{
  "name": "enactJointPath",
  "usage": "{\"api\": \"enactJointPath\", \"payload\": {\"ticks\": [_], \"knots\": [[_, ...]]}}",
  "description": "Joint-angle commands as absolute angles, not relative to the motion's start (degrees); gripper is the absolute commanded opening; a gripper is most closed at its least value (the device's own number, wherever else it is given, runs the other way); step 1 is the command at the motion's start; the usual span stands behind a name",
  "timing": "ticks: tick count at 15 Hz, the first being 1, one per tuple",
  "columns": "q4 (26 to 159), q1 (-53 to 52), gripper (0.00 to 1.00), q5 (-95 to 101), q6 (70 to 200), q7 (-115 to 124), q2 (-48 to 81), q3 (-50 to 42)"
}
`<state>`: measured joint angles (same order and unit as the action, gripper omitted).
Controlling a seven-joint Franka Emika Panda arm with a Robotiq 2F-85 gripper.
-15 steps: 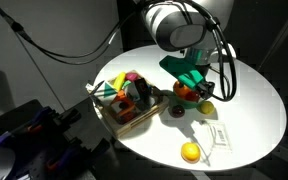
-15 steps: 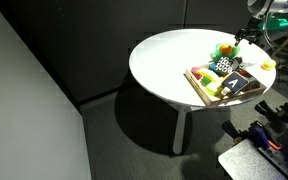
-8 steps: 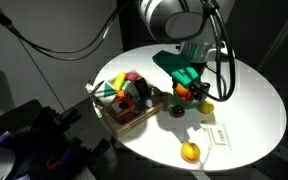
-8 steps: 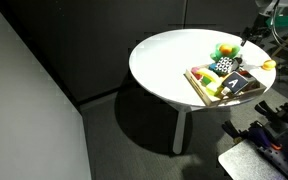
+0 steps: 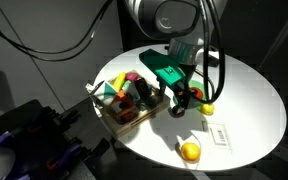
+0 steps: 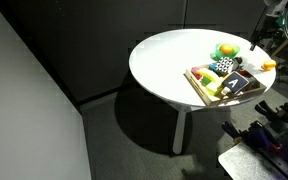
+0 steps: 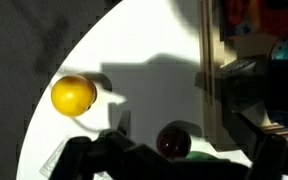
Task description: Put the strawberry in the green bowl.
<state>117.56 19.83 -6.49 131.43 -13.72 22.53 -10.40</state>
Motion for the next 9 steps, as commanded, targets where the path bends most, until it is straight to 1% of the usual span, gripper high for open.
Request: {"api": "enactJointPath", "payload": {"ticks": [1, 5, 9], "knots": [[121.49, 18.30, 1.00, -3.44, 126.45, -10.90, 17.71, -11.97], [123.59, 17.79, 1.00, -2.27, 122.47, -10.10, 14.90, -12.67], [126.21, 17.83, 1.00, -2.62, 121.77, -10.92, 11.69, -13.00]]}}
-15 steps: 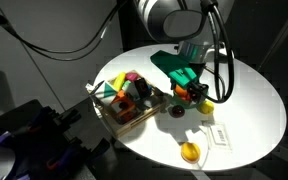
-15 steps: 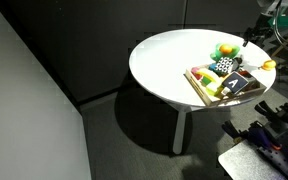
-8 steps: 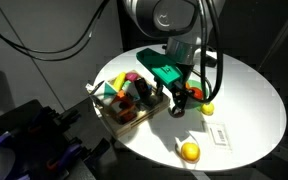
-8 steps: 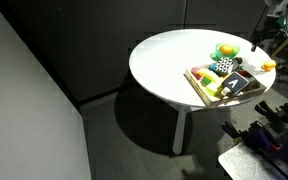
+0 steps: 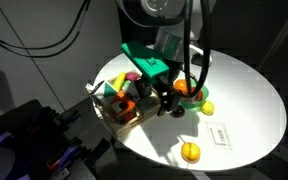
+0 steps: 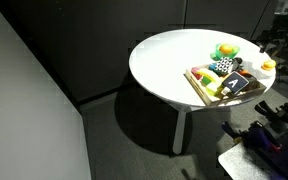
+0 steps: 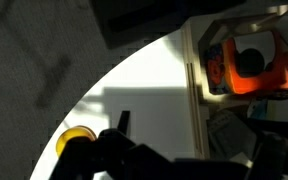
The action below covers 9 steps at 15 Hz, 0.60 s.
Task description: Put the strawberry in the green bowl.
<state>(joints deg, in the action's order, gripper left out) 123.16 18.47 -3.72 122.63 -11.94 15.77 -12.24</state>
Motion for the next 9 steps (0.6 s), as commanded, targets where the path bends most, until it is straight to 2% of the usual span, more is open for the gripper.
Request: {"api": "enactJointPath", "payload": {"ticks": [1, 9], "knots": [[126.91, 17.87, 1.00, -2.82, 121.95, -11.27, 10.83, -13.01], [132.92, 17.33, 1.00, -2.81, 125.58, -11.84, 4.06, -13.15]]}}
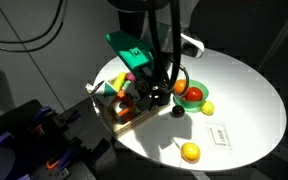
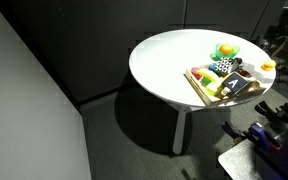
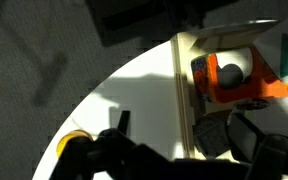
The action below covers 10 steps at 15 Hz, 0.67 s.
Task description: Put the strawberry in the green bowl.
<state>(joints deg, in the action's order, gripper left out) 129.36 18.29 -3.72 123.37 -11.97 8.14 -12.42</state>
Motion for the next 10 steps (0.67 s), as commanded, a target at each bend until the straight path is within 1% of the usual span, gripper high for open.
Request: {"api": "enactJointPath", "payload": {"ticks": [1, 10], "knots": [[133.63, 17.14, 1.00, -2.66, 126.46, -11.82, 3.30, -13.13], [139.62, 15.72, 1.00, -2.88, 133.73, -12.49, -2.62, -13.12]]}}
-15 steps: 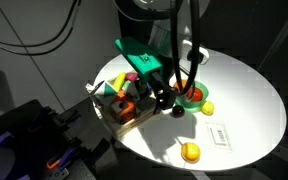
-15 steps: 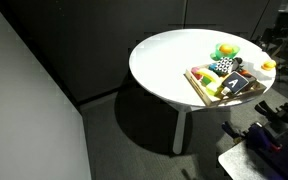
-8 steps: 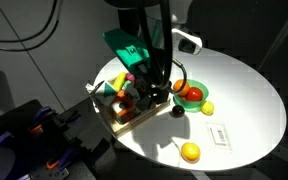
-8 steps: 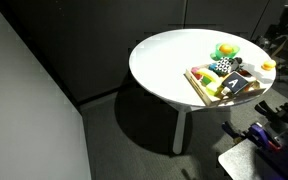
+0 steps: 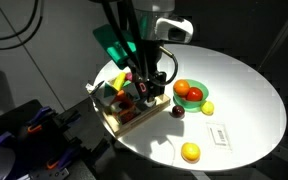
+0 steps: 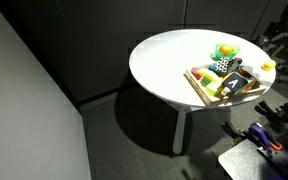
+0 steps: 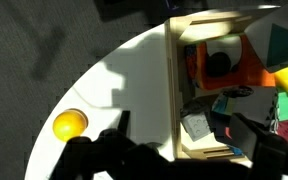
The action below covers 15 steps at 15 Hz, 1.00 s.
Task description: Put the strawberry in the green bowl.
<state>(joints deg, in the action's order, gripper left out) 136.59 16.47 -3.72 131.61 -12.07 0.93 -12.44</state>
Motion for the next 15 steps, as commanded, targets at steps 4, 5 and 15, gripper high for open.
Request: {"api": "enactJointPath", "payload": {"ticks": [4, 5, 15], "knots": [[138.70, 15.27, 1.00, -3.67, 133.54, -12.03, -1.35, -13.17], [139.11, 15.19, 1.00, -3.66, 133.76, -12.02, -1.80, -13.18], [139.63, 15.15, 1.00, -3.65, 133.91, -12.02, -2.32, -13.20]]}}
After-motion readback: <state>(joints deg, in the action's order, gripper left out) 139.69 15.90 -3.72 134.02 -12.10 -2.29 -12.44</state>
